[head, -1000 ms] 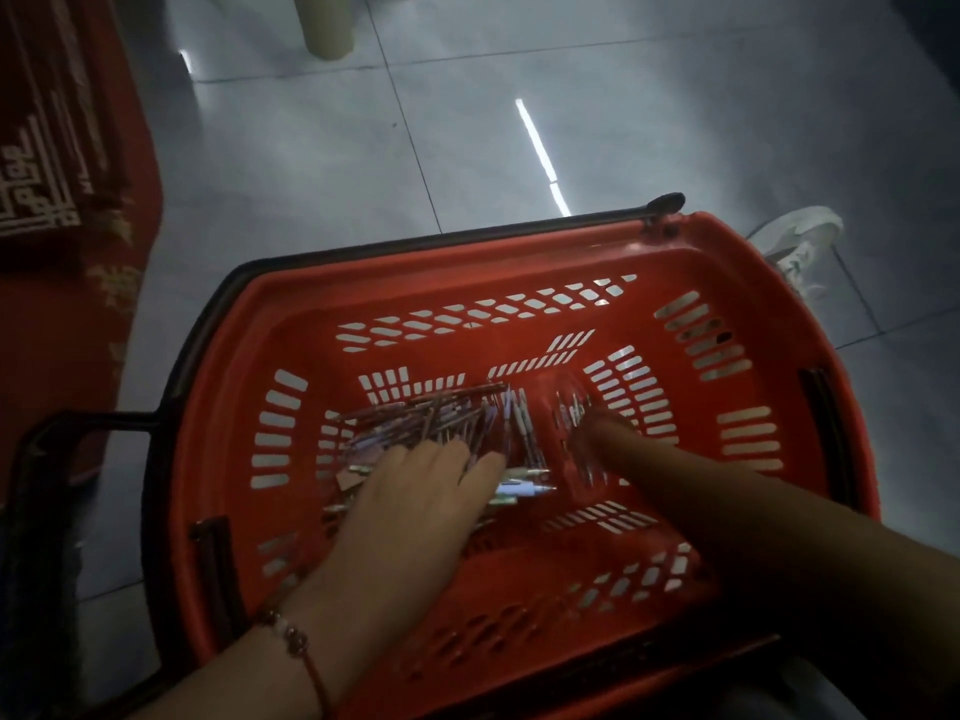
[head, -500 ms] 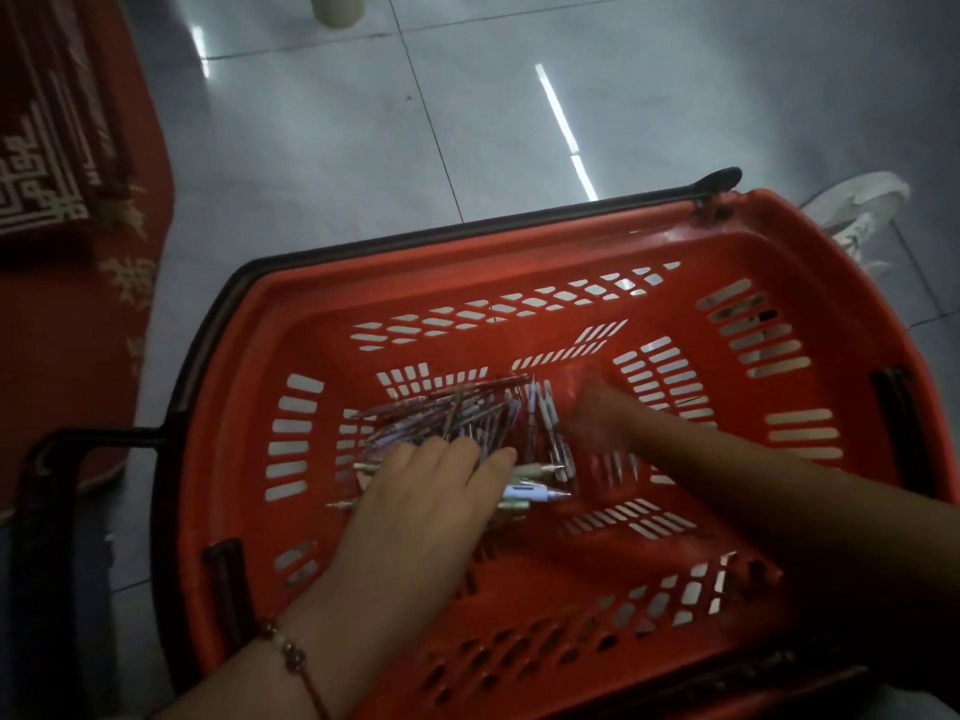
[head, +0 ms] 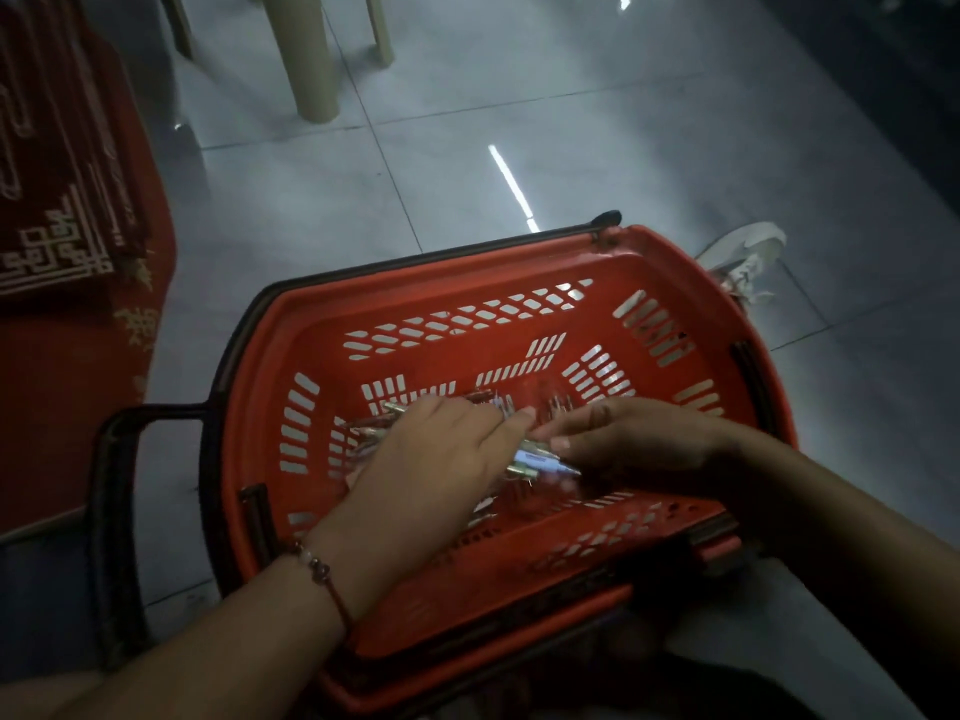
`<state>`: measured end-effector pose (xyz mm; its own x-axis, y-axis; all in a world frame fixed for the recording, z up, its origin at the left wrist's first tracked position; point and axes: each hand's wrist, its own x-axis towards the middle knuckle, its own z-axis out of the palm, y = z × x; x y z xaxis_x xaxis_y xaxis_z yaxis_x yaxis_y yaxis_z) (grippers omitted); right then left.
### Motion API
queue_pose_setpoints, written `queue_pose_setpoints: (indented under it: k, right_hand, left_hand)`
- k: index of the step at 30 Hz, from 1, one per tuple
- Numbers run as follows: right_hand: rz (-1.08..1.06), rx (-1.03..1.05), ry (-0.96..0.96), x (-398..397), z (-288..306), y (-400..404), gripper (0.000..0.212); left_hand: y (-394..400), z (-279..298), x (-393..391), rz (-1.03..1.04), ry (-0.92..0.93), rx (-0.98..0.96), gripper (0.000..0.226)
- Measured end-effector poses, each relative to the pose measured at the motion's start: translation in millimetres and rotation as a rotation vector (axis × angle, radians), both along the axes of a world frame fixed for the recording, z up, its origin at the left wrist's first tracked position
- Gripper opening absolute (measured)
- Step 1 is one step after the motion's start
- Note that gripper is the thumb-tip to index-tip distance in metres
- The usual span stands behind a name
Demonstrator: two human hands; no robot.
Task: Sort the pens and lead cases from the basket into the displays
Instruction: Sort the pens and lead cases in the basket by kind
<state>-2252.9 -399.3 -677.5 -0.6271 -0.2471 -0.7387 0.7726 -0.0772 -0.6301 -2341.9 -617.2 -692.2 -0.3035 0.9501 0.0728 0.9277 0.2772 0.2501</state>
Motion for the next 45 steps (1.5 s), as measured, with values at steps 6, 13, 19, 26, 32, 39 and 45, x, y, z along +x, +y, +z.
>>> queue_pose_setpoints:
  k: [6,13,19,26,32,39,45]
  right_hand:
    - [0.277,0.367,-0.102,28,8,19,0.019]
    - [-0.112,0.429,-0.185,27,-17,39,0.021]
    - [-0.134,0.613,-0.192,3,-57,41,0.025]
    - [-0.029,0.803,-0.381,-25,-130,37,0.014]
    - [0.242,0.975,-0.379,-32,-179,45,0.037]
    - [0.21,0.923,-0.395,-35,-235,37,0.022]
    - [0.352,1.071,-0.433,-41,-233,50,0.017]
  left_hand:
    - [-6,1,4,0.053,-0.047,-0.044,0.049]
    - [-6,3,-2,0.15,-0.026,-0.078,0.046]
    - [-3,-3,-1,0.123,-0.07,-0.112,0.053]
    - [3,-19,-3,0.14,-0.116,-0.137,0.056]
    - [-1,-44,-6,0.148,-0.126,-0.106,0.068]
    - [-2,-65,-7,0.146,-0.149,-0.106,0.054]
    - [-4,-66,-11,0.154,-0.177,-0.126,0.06]
